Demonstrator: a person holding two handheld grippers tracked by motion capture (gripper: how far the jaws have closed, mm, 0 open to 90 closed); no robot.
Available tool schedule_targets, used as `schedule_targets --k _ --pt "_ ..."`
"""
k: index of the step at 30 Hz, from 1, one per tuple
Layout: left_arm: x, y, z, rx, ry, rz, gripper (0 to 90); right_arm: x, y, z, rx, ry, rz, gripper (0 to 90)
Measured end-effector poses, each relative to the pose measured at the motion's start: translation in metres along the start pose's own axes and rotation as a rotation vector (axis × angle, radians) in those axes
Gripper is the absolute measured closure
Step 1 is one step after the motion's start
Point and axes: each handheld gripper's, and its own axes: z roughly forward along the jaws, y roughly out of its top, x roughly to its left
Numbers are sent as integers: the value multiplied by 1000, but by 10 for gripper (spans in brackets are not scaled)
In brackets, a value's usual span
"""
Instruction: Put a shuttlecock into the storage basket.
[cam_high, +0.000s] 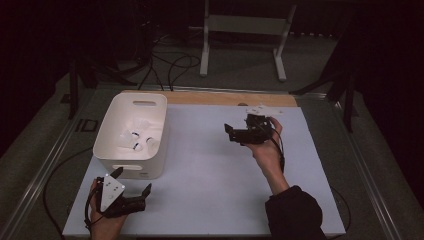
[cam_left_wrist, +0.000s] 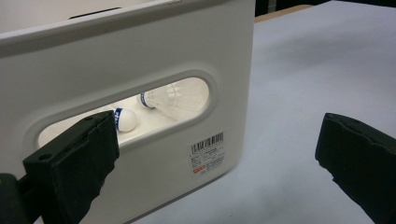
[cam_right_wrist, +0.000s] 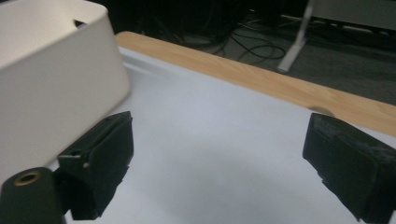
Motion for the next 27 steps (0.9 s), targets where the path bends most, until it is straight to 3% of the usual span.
schedule_targets --k 10,14,18,20,21,27 --pt "0 0 -1 -9 8 -10 2 -13 -32 -30 -18 -72 -45 87" --pt "1 0 -2 -17 11 -26 2 -22 -47 -43 -29 -86 -36 87" --pt "3 0 -3 -23 7 -40 2 -23 -57 -58 -20 -149 -105 88" --pt "4 1 -3 -25 8 -43 2 -23 -65 -63 -13 -168 -113 88" --pt "6 1 -4 -36 3 -64 2 -25 -69 -64 -8 -180 -121 88" --pt "10 2 -6 -49 10 -86 2 -34 -87 -80 -44 -180 -76 89"
